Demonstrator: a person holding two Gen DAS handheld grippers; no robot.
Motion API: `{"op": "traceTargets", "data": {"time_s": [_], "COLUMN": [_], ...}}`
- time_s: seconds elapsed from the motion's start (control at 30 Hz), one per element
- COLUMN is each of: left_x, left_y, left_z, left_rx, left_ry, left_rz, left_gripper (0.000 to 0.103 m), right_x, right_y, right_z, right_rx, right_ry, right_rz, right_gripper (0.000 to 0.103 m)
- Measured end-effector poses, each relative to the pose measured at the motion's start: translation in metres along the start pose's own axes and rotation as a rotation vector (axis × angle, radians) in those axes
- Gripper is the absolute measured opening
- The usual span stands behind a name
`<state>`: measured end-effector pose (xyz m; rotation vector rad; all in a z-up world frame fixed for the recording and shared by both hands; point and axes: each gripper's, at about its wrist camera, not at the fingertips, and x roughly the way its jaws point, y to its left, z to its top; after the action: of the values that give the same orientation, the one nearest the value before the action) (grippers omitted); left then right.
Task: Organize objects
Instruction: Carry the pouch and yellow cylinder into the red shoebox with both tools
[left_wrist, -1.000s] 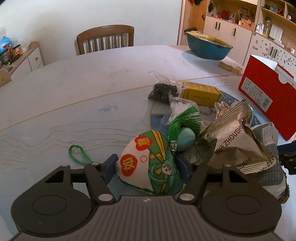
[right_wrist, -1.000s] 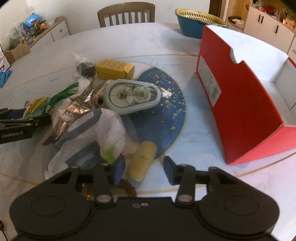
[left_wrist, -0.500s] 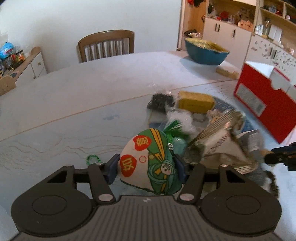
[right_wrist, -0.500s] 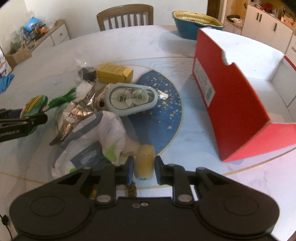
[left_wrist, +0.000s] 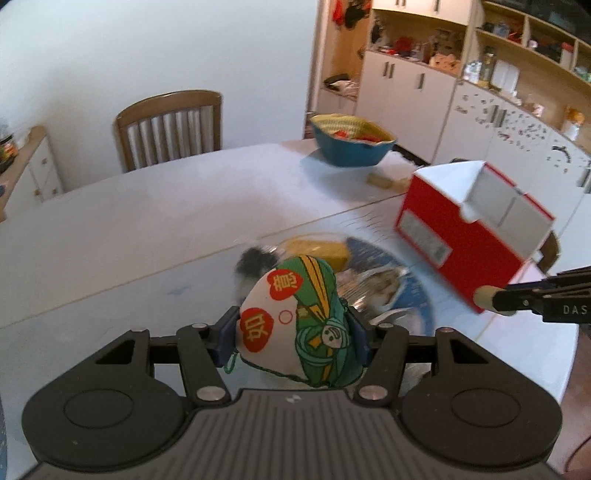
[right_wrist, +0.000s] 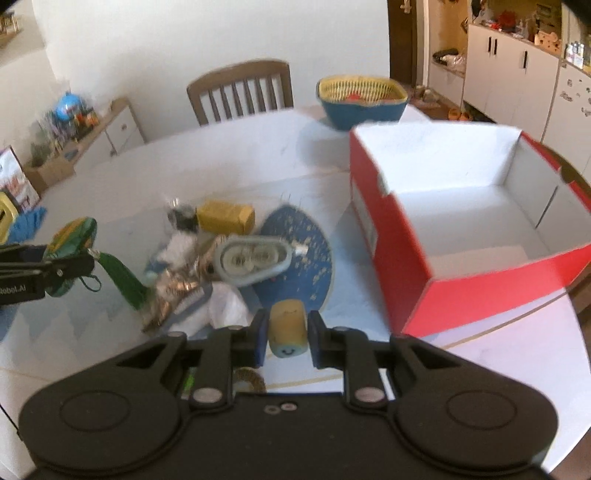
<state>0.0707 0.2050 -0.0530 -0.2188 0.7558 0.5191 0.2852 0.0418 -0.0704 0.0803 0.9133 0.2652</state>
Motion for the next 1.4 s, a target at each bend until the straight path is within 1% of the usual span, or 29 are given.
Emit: {"op": "traceTargets", "data": {"time_s": [0.07, 0.1, 0.17, 0.27, 0.33, 0.37, 0.6, 0.77, 0.87, 1.03, 1.17, 1.4], "left_x": [-0.003, -0.003, -0.002, 0.006, 0.011, 0.015, 0.044, 0.062, 0.074, 0.098, 0.124, 0.179], "left_y": [-0.011, -0.017, -0.032, -0.056, -0.073, -0.081, -0.141, -0.174, -0.196, -0.223, -0.245, -0.265], "left_z": [0.011, 0.015, 0.024, 0.037, 0.046, 0.051, 0.081, 0.102, 0.118, 0.140, 0.156, 0.172], "left_rx": [0.011, -0.003, 0.018, 0.024, 0.025, 0.011, -0.002, -0.016, -0.004, 0.005, 0.037, 0.068], "left_ry": [-0.008, -0.015, -0.029, -0.033, -0.037, -0.037, -0.044, -0.041, -0.049, -0.047, -0.034, 0.027], "left_rz": [-0.012, 0.004, 0.003, 0.002, 0.007, 0.024, 0.041, 0.060, 0.060, 0.057, 0.070, 0.069], "left_gripper": [0.059, 0.059, 0.059, 0.059, 0.059, 0.059, 0.059, 0.059, 0.059, 0.059, 0.059, 0.059], "right_x": [-0.011, -0.016, -0.022, -0.030, -0.032, -0.034, -0.040, -0.040, -0.040, -0.036, -0.028, -0.008], "right_y": [-0.006, -0.011, -0.019, -0.036, -0.048, -0.056, -0.105, -0.144, -0.166, -0.197, -0.218, -0.247], "right_z": [0.006, 0.009, 0.016, 0.027, 0.033, 0.037, 0.048, 0.055, 0.058, 0.066, 0.072, 0.079], "right_rx": [0.002, -0.003, -0.012, -0.024, -0.032, -0.039, -0.066, -0.067, -0.071, -0.067, -0.062, -0.058], "right_ry": [-0.025, -0.039, -0.060, -0.090, -0.099, -0.104, -0.121, -0.125, -0.133, -0.132, -0.118, -0.099], "right_rz": [0.008, 0.010, 0.015, 0.010, 0.010, 0.014, 0.037, 0.054, 0.057, 0.061, 0.057, 0.039], "right_gripper": [0.020, 0.020, 0.020, 0.020, 0.020, 0.020, 0.020, 0.020, 0.020, 0.020, 0.020, 0.020]}}
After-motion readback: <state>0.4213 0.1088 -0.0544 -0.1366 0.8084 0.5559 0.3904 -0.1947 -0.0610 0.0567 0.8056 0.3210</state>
